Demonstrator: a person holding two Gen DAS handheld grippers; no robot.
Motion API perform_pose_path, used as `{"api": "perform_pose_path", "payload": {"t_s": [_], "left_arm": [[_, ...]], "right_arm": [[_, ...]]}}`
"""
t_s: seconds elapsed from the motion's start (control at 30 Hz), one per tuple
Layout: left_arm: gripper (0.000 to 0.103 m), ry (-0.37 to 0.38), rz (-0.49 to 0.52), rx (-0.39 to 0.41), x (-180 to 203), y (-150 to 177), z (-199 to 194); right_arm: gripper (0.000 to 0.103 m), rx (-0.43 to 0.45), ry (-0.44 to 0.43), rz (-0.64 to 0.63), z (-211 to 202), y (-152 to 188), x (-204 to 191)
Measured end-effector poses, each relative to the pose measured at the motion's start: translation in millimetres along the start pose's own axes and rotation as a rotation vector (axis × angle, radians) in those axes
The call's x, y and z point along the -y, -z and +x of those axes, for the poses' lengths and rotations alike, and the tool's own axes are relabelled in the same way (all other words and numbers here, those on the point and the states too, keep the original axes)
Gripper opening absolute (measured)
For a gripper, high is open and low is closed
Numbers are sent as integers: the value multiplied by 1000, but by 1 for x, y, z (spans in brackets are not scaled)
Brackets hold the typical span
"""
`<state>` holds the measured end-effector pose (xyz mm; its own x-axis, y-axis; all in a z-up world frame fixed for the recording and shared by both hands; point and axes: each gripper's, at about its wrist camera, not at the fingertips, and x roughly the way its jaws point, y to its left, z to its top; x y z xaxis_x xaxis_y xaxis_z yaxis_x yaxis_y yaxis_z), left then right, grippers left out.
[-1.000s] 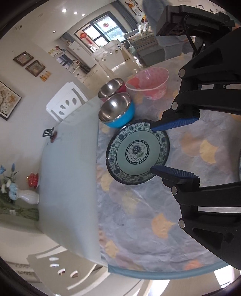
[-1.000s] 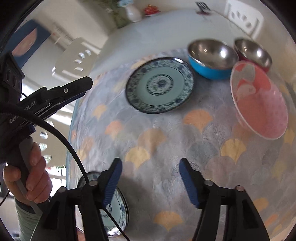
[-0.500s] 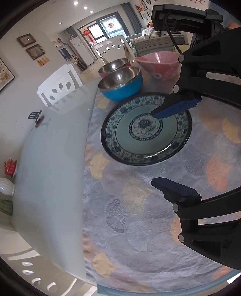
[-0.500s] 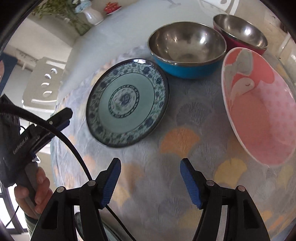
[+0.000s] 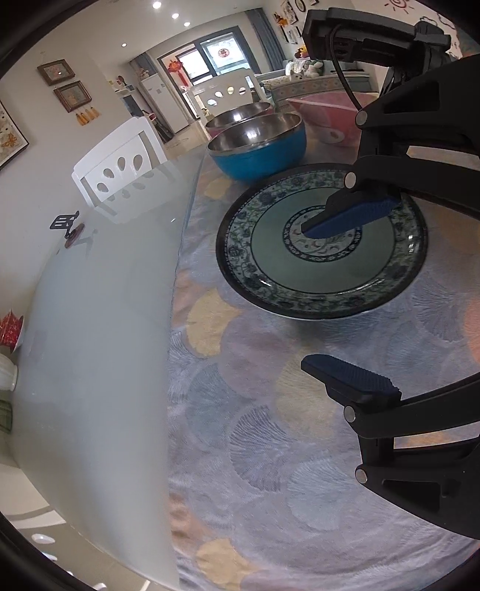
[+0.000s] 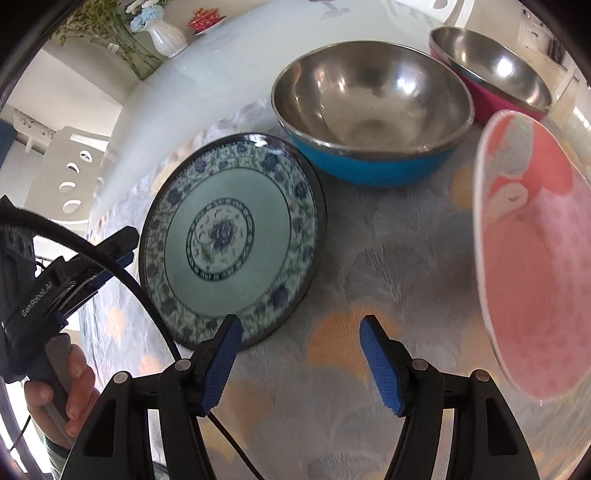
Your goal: Organize plates and bowls
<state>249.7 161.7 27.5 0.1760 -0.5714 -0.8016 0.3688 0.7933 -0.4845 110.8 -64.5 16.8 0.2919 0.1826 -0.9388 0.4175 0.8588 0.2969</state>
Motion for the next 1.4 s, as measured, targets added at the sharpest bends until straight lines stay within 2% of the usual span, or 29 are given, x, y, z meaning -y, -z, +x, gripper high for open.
{"api": "perform_pose_path", "payload": {"t_s": [0.07,0.13,0.3,0.4,0.43,0.67,1.0,1.17,1.4], "left_arm": [[62,-6,5,-4,0,-4,7],[56,-13,13,-12,1,-8,15],[45,-15,37,-14,4,-16,24],[43,-5,42,-7,5,-18,27],[38,4,43,-9,6,-18,28],[37,-3,44,11,9,-7,21],[37,-61,-13,81,7,38,-32],[37,-64,-46,166,21,67,-79],[37,-93,-73,286,52,111,-142]], "right_arm": [[64,9,0,-1,4,-6,-2],[64,17,-3,0,7,-12,-5],[52,16,14,-16,21,-22,-10],[46,40,44,-62,23,-21,-16],[45,43,52,-77,24,-22,-19],[45,38,74,-133,23,-18,-31],[45,39,24,-261,-7,10,-58],[45,54,-11,-314,-35,32,-67],[46,126,-86,-369,-99,73,-84]]}}
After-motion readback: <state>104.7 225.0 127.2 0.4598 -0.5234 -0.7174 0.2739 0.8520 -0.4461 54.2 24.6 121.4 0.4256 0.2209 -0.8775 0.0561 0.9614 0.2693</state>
